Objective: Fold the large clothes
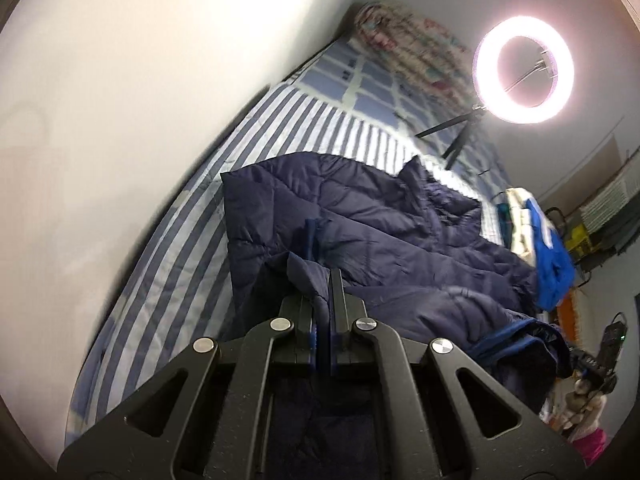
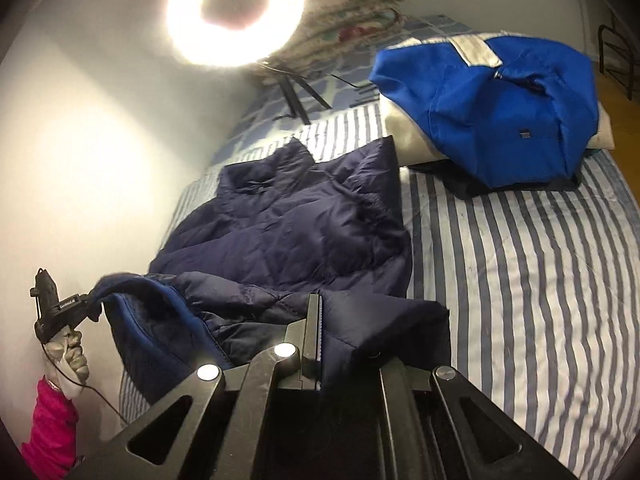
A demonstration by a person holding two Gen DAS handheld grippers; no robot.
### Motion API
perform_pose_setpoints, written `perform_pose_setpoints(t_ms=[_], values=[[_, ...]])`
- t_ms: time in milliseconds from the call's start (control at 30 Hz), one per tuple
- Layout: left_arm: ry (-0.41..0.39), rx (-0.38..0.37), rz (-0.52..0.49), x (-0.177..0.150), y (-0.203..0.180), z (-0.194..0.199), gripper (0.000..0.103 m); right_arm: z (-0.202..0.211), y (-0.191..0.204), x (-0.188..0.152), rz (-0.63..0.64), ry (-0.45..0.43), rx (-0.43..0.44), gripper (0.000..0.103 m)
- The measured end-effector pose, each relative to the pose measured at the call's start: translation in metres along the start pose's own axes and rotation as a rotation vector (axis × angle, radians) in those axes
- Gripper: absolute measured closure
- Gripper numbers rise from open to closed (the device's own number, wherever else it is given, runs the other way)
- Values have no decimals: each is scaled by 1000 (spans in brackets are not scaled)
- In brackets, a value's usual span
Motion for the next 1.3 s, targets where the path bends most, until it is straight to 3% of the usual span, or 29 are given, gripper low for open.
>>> perform_pose_setpoints(t_ms=[167,300,400,467,567,700,800,933,1100,1133,1200,1233,1267,1300], values=[[43,67,-31,7,9,-55,101,-36,-18,20,-19,35,-15,102],[61,72,-49,8,12,-72,98,-55,-25,24,-22,64,0,99],[95,68,-62,11,11,-75,86,-47,-27,29,-43,56,74,84],[99,43,-43,15,11,-69,76,-37,-30,32,-71,50,130,66],[64,26,-47,22,9,-55,70,-11,-37,39,-58,-4,160,56],[55,44,-79,20,6,-53,69,22,-52,60,2,-109,14,57],[43,68,-118,17,3,-58,69,27,-37,82,35,-148,60,68],[44,93,-139,12,1,-67,69,-16,-16,113,92,-109,2,78],[51,110,-144,24,3,-73,69,-54,5,127,108,-82,70,77],[61,100,-131,28,4,-74,68,-56,6,126,127,-87,55,70],[64,67,-123,36,3,-70,62,-54,4,120,155,-88,28,60],[56,67,-131,40,3,-67,52,-52,1,116,171,-89,12,57],[44,80,-138,45,5,-62,34,-48,-4,113,183,-92,-11,53],[30,97,-141,50,8,-58,26,-46,-11,110,185,-92,-39,52]])
Point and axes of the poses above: each gripper's, at about its wrist camera, not at the fingertips, and z roughly against the way its jaws point, y to its left, x to its top, the point moved 10 cm from there along -z, roughly the way its jaws point, and after that the axes turned 6 degrees about y, right-handed, at the moved point
